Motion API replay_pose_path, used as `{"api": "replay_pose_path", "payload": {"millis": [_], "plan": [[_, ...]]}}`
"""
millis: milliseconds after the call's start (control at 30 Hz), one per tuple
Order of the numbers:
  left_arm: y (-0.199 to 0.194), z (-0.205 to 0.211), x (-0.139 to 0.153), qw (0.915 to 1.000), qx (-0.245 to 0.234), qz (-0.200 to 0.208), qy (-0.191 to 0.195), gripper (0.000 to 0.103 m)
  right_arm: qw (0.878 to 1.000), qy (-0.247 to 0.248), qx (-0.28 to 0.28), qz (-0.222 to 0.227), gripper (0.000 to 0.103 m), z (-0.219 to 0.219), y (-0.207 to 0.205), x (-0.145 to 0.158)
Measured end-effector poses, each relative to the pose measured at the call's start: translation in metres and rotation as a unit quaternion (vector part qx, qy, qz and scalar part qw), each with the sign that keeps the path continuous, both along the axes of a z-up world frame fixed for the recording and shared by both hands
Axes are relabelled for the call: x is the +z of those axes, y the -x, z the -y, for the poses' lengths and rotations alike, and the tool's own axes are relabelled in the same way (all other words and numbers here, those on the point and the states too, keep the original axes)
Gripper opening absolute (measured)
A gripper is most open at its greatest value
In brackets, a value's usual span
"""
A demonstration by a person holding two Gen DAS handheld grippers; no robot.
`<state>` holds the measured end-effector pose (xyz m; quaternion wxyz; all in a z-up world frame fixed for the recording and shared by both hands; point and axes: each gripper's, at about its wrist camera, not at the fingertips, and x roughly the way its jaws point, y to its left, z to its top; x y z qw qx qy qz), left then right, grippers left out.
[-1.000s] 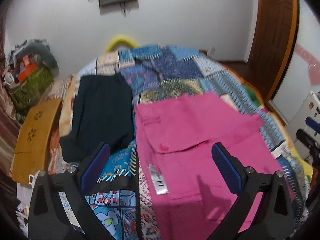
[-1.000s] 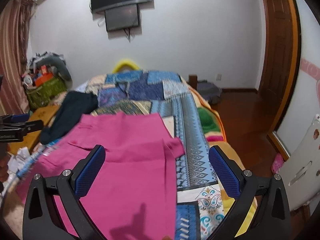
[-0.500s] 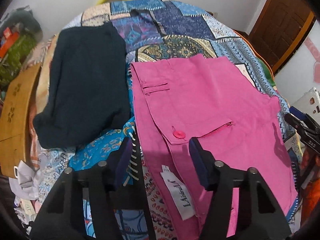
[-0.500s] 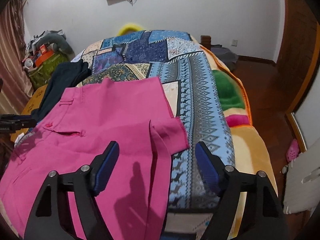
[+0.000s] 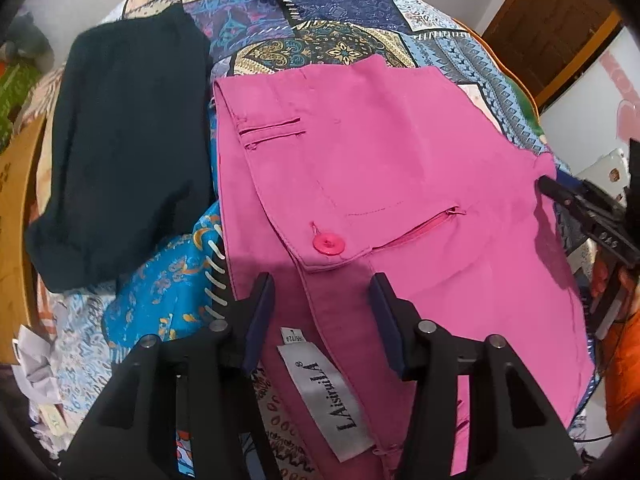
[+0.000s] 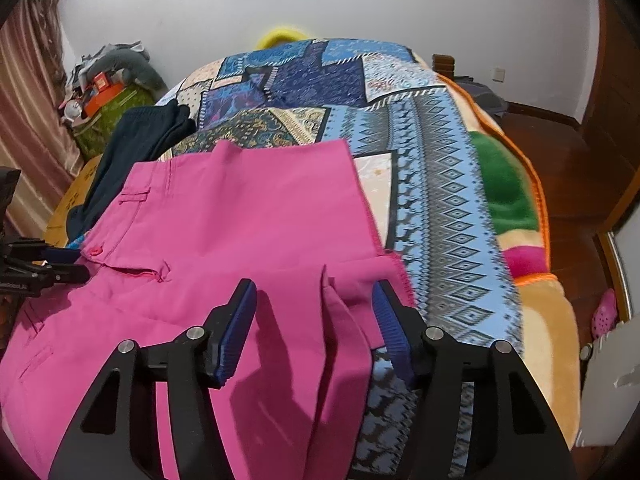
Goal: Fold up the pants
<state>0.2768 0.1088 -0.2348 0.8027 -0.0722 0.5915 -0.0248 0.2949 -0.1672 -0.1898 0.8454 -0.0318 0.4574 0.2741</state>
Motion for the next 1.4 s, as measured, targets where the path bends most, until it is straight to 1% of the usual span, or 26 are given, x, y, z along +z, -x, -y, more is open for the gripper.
{"api": "replay_pose_path", "payload": {"millis": [167,200,233,267,300,333,367,400,433,467,500,567,600,667,733,767,867,933,1000,1067,1133,1233,1400], "plan": [[0.0,0.0,-0.004,0.9997,-0.01,-0.005,0.023,0.048,1.0,-0.003,0.004,-0.02,0.043,-0.005,-0.007,-0.011],[0.0,0.0,-0.003,0.9995,-0.013,-0.005,0.027,0.045,1.0,-0.002,0.005,-0.021,0.038,-0.006,-0.007,-0.012],[0.0,0.0,-0.004,0.9994,-0.014,-0.006,0.031,0.039,1.0,-0.003,0.006,-0.022,0.036,-0.006,-0.008,-0.013],[-0.001,0.0,-0.004,0.9993,-0.016,-0.007,0.034,0.036,1.0,-0.005,0.005,-0.023,0.031,-0.005,-0.008,-0.013],[-0.002,0.0,-0.004,0.9994,-0.015,-0.009,0.031,0.03,1.0,-0.006,0.004,-0.023,0.024,-0.004,-0.008,-0.013],[-0.002,0.0,-0.004,0.9994,-0.015,-0.009,0.029,0.026,1.0,-0.008,0.003,-0.024,0.02,-0.003,-0.009,-0.013],[-0.002,0.0,-0.004,0.9995,-0.015,-0.008,0.027,0.024,1.0,-0.011,0.003,-0.025,0.015,-0.003,-0.008,-0.013],[-0.003,0.0,-0.003,0.9996,-0.014,-0.007,0.022,0.015,0.999,-0.018,0.004,-0.028,0.011,-0.002,-0.008,-0.013],[-0.003,0.0,-0.003,0.9998,-0.015,-0.005,0.015,0.003,0.999,-0.022,0.005,-0.028,0.01,-0.002,-0.007,-0.013],[-0.003,0.0,-0.002,0.9997,-0.019,-0.003,0.017,0.003,0.999,-0.022,0.005,-0.025,0.009,-0.002,-0.006,-0.012],[-0.002,0.003,0.0,0.9997,-0.024,0.007,0.001,0.003,1.0,-0.021,0.007,-0.02,0.008,-0.002,-0.004,-0.011],[0.003,0.011,0.005,0.998,-0.039,0.029,-0.042,0.003,1.0,-0.02,0.01,-0.007,0.007,-0.003,0.0,-0.007],[0.004,0.013,0.007,0.997,-0.041,0.035,-0.055,0.003,1.0,-0.017,0.012,0.001,0.006,-0.003,0.003,-0.006],[0.006,0.014,0.009,0.9956,-0.039,0.047,-0.072,0.004,1.0,-0.01,0.014,0.015,0.006,-0.003,0.006,-0.003],[0.007,0.011,0.009,0.9949,-0.033,0.051,-0.081,0.004,1.0,-0.008,0.015,0.019,0.006,-0.004,0.009,-0.003],[0.007,0.007,0.006,0.9954,-0.026,0.048,-0.079,0.004,1.0,-0.007,0.016,0.016,0.005,-0.005,0.01,-0.005],[0.005,0.001,-0.003,0.9978,-0.018,0.031,-0.056,0.005,1.0,0.006,0.013,0.003,0.005,-0.009,0.008,-0.012],[0.004,-0.001,-0.001,0.9983,-0.019,0.03,-0.047,0.005,1.0,0.015,0.013,-0.01,0.006,-0.012,0.006,-0.016],[0.005,-0.006,0.002,0.9992,-0.014,0.024,-0.029,0.006,1.0,0.013,0.014,-0.011,0.007,-0.012,0.008,-0.015],[0.006,-0.011,0.007,0.9995,-0.008,0.026,-0.018,0.01,1.0,0.01,0.017,-0.019,0.009,-0.01,0.009,-0.012],[0.007,-0.018,0.014,0.9994,-0.003,0.032,-0.014,0.016,1.0,0.007,0.017,-0.021,0.009,-0.006,0.012,-0.008],[0.007,-0.025,0.024,0.9989,0.006,0.044,-0.016,0.021,1.0,0.011,0.014,-0.01,0.014,0.0,0.017,0.003],[-0.01,-0.035,0.03,0.9988,0.017,0.046,-0.009,0.026,1.0,-0.002,-0.004,0.008,0.028,0.012,0.018,0.021]]}}
